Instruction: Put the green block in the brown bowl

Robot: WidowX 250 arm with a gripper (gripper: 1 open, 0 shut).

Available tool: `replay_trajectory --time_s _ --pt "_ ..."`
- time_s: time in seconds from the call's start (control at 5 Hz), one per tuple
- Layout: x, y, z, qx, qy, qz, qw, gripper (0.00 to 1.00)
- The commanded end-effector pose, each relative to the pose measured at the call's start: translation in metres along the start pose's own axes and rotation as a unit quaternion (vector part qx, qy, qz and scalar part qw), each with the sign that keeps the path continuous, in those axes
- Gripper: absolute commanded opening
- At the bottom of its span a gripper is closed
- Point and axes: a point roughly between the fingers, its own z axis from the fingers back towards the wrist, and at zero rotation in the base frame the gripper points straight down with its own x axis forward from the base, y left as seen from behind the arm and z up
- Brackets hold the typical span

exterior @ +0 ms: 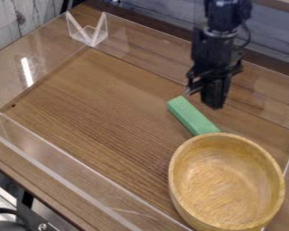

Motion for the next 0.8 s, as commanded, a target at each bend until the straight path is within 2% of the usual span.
replay_trajectory --time_s 0.0,0.2,0.6 --pt "-0.004 -0.012 0.034 -0.046 -0.008 0.001 0.9989 0.00" --pt "-0.005 -0.020 0.020 -0.051 -0.007 0.037 0.9980 0.00" --pt "-0.003 -0.032 -0.008 -0.061 -0.010 0.091 0.9939 0.00"
